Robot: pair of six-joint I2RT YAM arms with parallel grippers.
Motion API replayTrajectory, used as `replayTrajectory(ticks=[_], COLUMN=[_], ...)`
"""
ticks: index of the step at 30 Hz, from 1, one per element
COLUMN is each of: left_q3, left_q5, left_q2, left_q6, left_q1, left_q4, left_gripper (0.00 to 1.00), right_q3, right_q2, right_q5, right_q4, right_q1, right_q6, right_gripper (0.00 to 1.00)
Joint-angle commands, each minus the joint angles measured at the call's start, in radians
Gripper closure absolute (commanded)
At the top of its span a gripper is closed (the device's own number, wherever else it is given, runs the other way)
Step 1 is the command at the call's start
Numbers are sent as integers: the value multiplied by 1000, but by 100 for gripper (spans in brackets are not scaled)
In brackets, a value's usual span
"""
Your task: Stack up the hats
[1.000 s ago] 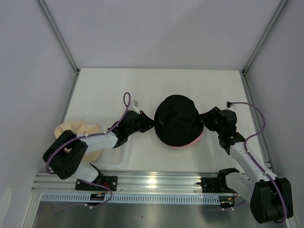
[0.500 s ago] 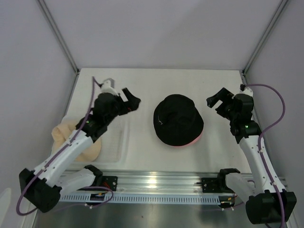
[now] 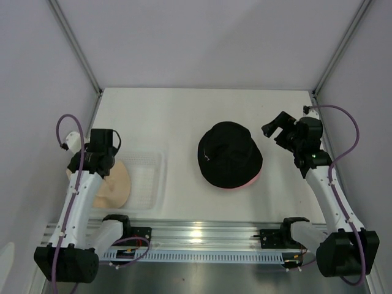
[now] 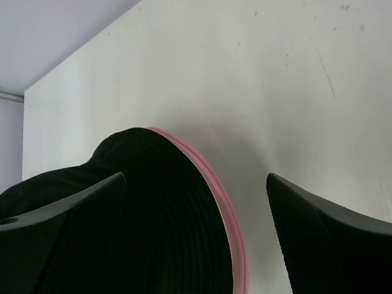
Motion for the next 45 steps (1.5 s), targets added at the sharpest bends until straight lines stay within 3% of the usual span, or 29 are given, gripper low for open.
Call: replayTrajectory(ticks=[1, 7, 11, 15, 19, 20, 23, 27, 29, 31, 32, 36, 40, 45], left_q3=[-25, 2, -22, -133, -122, -116, -93, -15, 34, 47, 51, 137, 141, 162], left_q5=[-119, -185, -175, -82, -55, -52, -36, 101, 280, 434, 591, 813, 931, 956], left_q2=[-37, -10, -4, 10, 58, 64, 53, -63, -170, -238, -296, -303, -280, -179], left_q6=[-116, -131, -67, 54, 96, 97, 93, 221, 310, 359, 388, 366, 297, 228], left_q1=[87, 147, 178, 212, 231, 235, 236, 235, 235, 235, 235, 224, 166, -38], left_q4=[-117, -169, -66, 107, 127, 123, 97, 112, 139, 213, 237, 270, 419, 623], left_gripper=[1, 6, 10, 24, 33, 38, 79, 92, 99, 99, 99, 99, 99, 99], right_q3=[0, 7, 7, 23, 40, 41, 50, 73, 83, 92, 112, 170, 210, 239], right_q2=[40, 87, 104, 109, 106, 101, 95, 84, 80, 77, 78, 78, 46, 11], right_q5=[-91, -174, -184, -202, -199, -197, -187, -197, -208, -214, -225, -286, -317, -389], right_q4=[78, 121, 141, 141, 154, 160, 170, 184, 204, 224, 227, 238, 261, 333], right_q1=[-9, -17, -20, -22, -20, -20, -20, -20, -20, -22, -22, -22, -20, -20], right_q6=[-1, 28, 40, 49, 65, 69, 86, 91, 89, 91, 94, 94, 94, 253], right_gripper=[1, 1, 1, 1, 1, 1, 1, 1, 1, 0, 0, 1, 1, 1])
